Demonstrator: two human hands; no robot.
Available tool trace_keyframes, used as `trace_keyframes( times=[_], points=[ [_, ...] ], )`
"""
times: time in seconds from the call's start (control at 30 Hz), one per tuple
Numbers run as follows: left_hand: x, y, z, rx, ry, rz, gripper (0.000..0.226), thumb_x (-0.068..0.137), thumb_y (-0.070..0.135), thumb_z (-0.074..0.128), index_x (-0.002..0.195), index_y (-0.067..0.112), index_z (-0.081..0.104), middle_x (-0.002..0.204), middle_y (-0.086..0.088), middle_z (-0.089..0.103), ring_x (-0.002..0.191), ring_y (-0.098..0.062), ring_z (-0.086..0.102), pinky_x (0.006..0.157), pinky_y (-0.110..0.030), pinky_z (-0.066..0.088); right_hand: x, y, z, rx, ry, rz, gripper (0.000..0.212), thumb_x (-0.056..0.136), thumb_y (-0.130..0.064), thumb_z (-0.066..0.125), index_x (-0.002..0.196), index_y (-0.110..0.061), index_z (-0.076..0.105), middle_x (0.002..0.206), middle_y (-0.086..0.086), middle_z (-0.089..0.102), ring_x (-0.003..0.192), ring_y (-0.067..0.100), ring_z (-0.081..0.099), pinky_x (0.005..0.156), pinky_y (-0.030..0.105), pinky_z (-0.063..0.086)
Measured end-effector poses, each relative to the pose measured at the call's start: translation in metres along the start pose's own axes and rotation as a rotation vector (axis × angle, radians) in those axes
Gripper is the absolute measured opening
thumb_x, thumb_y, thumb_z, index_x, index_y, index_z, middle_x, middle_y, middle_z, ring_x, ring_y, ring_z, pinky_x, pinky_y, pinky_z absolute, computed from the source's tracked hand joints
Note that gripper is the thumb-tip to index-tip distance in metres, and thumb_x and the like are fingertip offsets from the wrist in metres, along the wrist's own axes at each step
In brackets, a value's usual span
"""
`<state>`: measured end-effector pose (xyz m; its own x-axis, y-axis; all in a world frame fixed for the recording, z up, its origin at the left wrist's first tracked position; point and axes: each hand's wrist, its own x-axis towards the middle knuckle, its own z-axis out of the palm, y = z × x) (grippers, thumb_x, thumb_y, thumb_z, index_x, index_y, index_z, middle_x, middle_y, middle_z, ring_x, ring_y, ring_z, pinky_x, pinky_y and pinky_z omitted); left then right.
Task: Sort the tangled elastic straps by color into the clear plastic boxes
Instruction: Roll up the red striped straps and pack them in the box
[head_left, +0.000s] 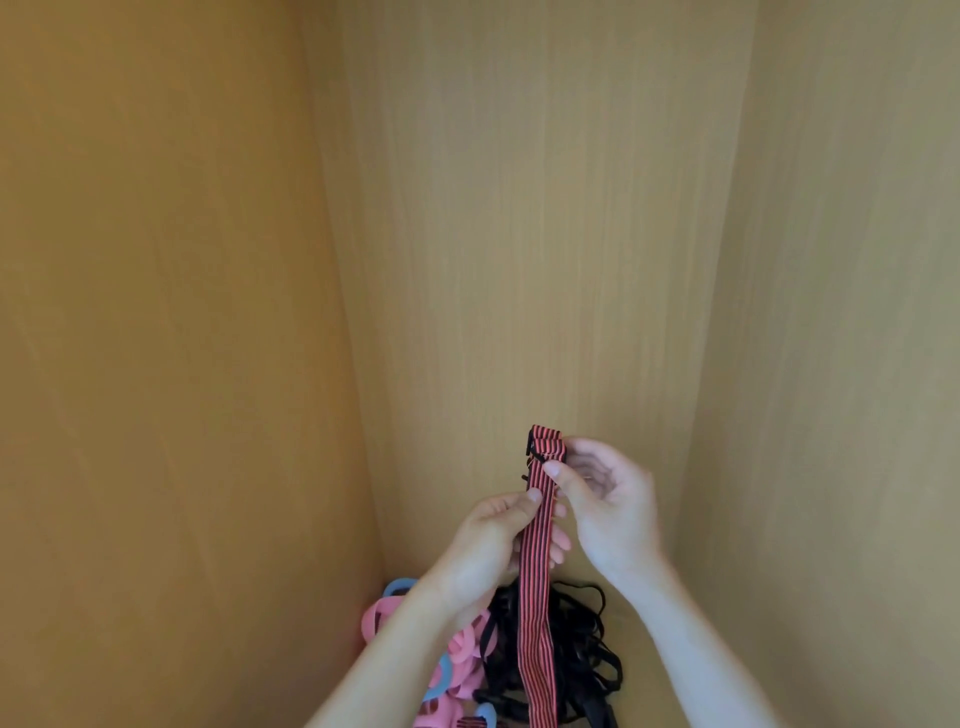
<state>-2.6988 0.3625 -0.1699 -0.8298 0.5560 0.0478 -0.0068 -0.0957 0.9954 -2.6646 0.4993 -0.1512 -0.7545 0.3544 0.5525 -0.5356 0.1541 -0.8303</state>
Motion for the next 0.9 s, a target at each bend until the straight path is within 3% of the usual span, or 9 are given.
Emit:
trace_keyframes(
  times=[0.1,0.17,0.3,0.4,0.47,0.57,0.7,0.8,0.9],
  points=[
    [0.000,0.001,0.001,-0.156,-0.004,-0.023,0.035,0.107,0.028,0.043,0.098,0.005,0.068,0.079,-0.012,0.066,0.068,-0.024,0.063,0.070,-0.032,0.053,-0.004,0.005,0.000,0.062,-0.028,0.037,0.023,0.088,0.001,0.073,0.097,-0.021,0.075,0.079,0.004,0.073,0.052,0.028,0.063,0.045,0.029,0.053],
    [0.001,0.005,0.003,-0.224,0.014,-0.044,0.035,0.108,0.022,0.040,0.098,0.004,0.068,0.079,-0.013,0.067,0.068,-0.024,0.065,0.068,-0.033,0.053,-0.008,0.010,0.000,0.081,-0.068,0.062,0.026,0.090,0.004,0.069,0.100,-0.020,0.074,0.087,0.007,0.072,0.056,0.024,0.066,0.043,0.032,0.053],
    [0.003,0.008,0.003,-0.297,0.072,-0.065,0.038,0.107,0.014,0.039,0.097,0.003,0.073,0.084,-0.015,0.072,0.072,-0.023,0.069,0.070,-0.036,0.057,-0.017,0.014,-0.003,-0.092,-0.161,-0.058,0.045,0.088,0.015,0.059,0.107,-0.024,0.071,0.111,-0.011,0.071,0.105,0.011,0.070,0.068,0.029,0.062],
    [0.002,0.005,-0.001,-0.307,0.046,-0.072,0.040,0.108,0.022,0.040,0.103,0.006,0.076,0.103,-0.020,0.073,0.093,-0.032,0.070,0.087,-0.045,0.059,-0.020,0.018,-0.004,-0.196,-0.207,-0.096,0.051,0.087,0.019,0.054,0.111,-0.023,0.068,0.122,-0.019,0.066,0.112,0.017,0.068,0.082,0.044,0.061],
    [0.003,0.004,-0.002,-0.284,0.061,-0.067,0.040,0.108,0.025,0.040,0.105,0.007,0.076,0.109,-0.022,0.073,0.098,-0.035,0.069,0.095,-0.050,0.056,-0.024,0.017,-0.005,-0.253,-0.218,-0.161,0.052,0.085,0.022,0.053,0.112,-0.020,0.067,0.127,-0.020,0.063,0.114,0.017,0.066,0.083,0.042,0.061],
    [0.005,0.003,-0.004,-0.312,0.150,-0.037,0.036,0.108,0.024,0.044,0.104,0.007,0.075,0.098,-0.019,0.075,0.081,-0.024,0.073,0.072,-0.033,0.061,-0.027,0.015,-0.005,-0.255,-0.253,-0.211,0.046,0.086,0.018,0.053,0.110,-0.018,0.069,0.130,-0.018,0.060,0.113,0.015,0.064,0.083,0.034,0.059],
    [-0.001,0.000,-0.005,-0.124,0.119,0.011,0.032,0.106,0.028,0.048,0.101,0.016,0.078,0.077,-0.003,0.071,0.071,-0.014,0.069,0.075,-0.035,0.060,-0.022,0.010,-0.003,-0.154,-0.135,-0.095,0.015,0.088,0.001,0.072,0.090,-0.014,0.069,0.109,-0.006,0.067,0.103,0.016,0.063,0.075,0.038,0.060],
    [-0.006,0.002,-0.003,-0.087,0.062,0.001,0.033,0.107,0.025,0.046,0.105,0.017,0.077,0.081,-0.005,0.072,0.074,-0.016,0.070,0.081,-0.039,0.061,-0.019,0.007,0.001,-0.032,-0.164,0.155,0.032,0.084,-0.003,0.076,0.107,-0.023,0.064,0.115,0.002,0.060,0.109,0.027,0.059,0.057,0.041,0.061],
    [-0.009,0.006,-0.005,-0.205,-0.001,-0.022,0.033,0.108,0.015,0.041,0.119,0.007,0.071,0.096,-0.017,0.070,0.075,-0.024,0.066,0.071,-0.036,0.055,-0.016,0.006,-0.003,-0.021,-0.262,0.230,0.044,0.086,-0.004,0.076,0.121,-0.029,0.065,0.126,0.004,0.052,0.106,0.031,0.058,0.054,0.026,0.058]
  ],
)
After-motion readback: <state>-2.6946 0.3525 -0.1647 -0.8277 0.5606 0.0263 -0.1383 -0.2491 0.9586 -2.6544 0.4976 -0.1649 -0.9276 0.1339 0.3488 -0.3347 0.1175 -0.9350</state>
